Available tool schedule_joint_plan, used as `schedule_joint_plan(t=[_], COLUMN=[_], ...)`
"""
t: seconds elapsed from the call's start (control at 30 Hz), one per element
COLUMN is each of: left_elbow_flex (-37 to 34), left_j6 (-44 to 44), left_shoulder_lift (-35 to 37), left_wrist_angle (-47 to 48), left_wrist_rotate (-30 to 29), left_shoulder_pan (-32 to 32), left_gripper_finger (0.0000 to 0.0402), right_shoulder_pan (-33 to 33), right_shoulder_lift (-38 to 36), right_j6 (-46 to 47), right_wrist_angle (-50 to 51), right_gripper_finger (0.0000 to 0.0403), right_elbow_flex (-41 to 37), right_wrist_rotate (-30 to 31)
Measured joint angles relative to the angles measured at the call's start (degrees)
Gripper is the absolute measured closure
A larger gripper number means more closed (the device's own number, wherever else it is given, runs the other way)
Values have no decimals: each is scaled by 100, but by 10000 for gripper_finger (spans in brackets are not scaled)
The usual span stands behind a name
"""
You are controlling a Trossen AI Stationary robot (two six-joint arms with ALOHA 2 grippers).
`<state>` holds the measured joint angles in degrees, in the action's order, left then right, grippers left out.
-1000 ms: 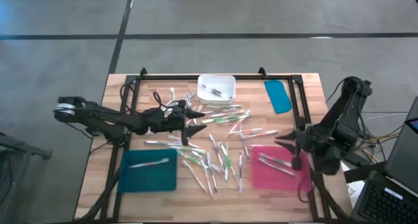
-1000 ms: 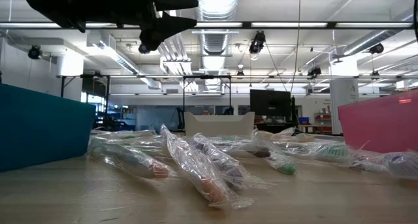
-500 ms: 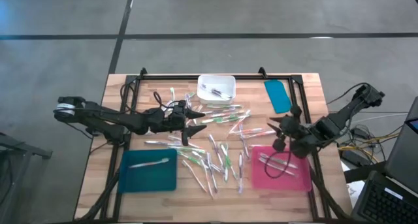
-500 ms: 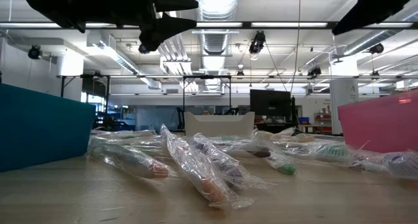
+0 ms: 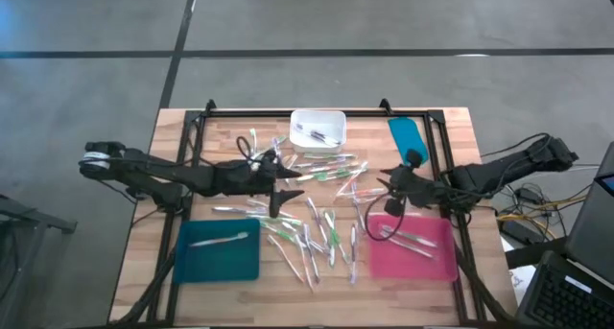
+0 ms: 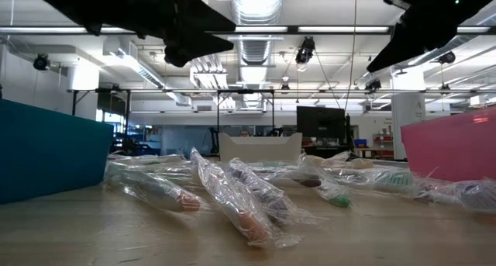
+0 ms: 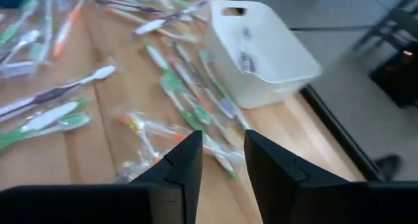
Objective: Pick & Place Toothbrushes
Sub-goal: Put the orange toothbrush into the blue bin
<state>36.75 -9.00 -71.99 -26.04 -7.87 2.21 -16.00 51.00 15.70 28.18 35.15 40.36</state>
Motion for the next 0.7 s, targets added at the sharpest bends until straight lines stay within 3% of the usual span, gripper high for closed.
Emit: schedule_joint_plan(t=[0.2, 0.33, 0.53, 0.7], left_elbow_flex=[1021, 1586, 1931, 1993], left_j6=[255, 529, 319, 183], left_shoulder_lift=[-27, -120, -230, -472], left_wrist_angle=[2422, 3455, 3665, 3768], left_wrist_rotate=[32, 33, -64, -531], left_shoulder_pan=[306, 634, 1079, 1569], left_gripper_finger=[149, 149, 149, 149], right_shoulder_pan=[452, 579, 606, 606], right_shoulder_lift=[0, 0, 0, 0], right_j6=[-305, -240, -85, -69], right_wrist_angle=[-570, -599, -619, -657], right_gripper_finger=[314, 323, 321, 304], right_elbow_flex=[-321, -505, -556, -444], right_wrist_rotate=[-296, -296, -297, -295])
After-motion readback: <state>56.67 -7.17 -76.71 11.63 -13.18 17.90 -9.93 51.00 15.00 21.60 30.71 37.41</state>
